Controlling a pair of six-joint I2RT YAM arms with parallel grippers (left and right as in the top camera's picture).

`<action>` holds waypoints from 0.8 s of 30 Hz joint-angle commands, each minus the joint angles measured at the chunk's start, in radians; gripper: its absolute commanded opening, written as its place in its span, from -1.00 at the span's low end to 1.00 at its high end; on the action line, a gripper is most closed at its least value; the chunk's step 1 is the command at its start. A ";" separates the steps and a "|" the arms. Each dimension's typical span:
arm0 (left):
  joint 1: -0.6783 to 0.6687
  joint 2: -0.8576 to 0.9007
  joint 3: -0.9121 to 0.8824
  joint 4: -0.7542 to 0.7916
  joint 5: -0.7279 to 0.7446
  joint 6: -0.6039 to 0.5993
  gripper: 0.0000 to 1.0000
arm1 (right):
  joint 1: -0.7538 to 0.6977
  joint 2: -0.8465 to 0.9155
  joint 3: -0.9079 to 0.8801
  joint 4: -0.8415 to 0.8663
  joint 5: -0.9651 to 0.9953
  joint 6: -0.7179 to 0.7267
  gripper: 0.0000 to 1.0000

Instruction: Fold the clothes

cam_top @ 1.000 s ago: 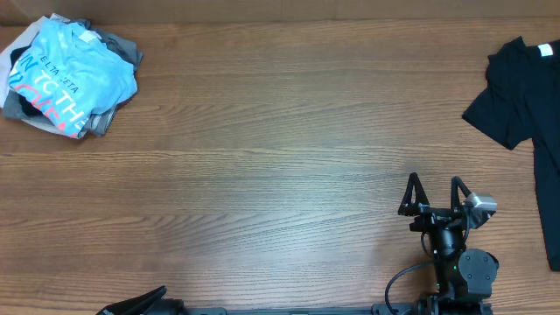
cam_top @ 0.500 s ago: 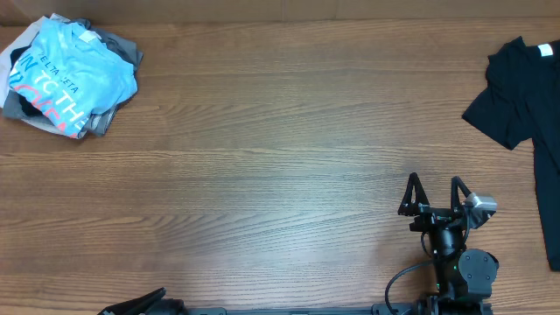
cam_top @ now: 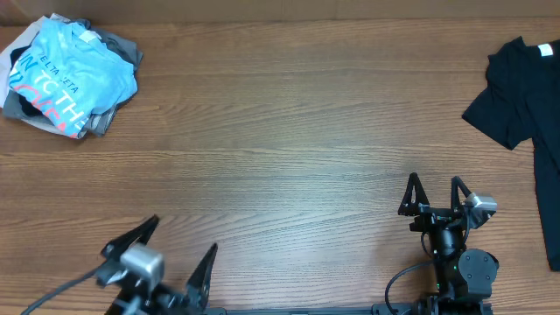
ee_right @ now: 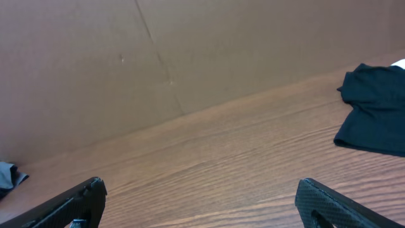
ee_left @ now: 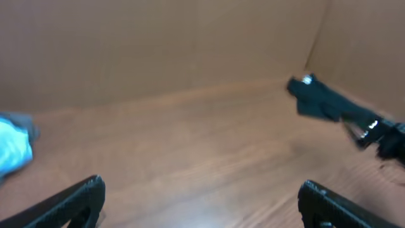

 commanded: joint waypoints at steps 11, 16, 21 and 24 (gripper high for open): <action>-0.006 -0.181 -0.653 0.563 -0.353 -0.288 1.00 | -0.004 -0.011 -0.011 0.005 0.015 -0.006 1.00; -0.006 -0.180 -0.719 0.620 -0.488 -0.391 0.99 | -0.004 -0.011 -0.011 0.005 0.015 -0.006 1.00; -0.006 -0.180 -0.778 0.739 -0.484 -0.255 1.00 | -0.004 -0.011 -0.011 0.005 0.015 -0.006 1.00; -0.006 -0.180 -0.815 0.801 -0.484 -0.239 0.99 | -0.004 -0.011 -0.011 0.005 0.015 -0.006 1.00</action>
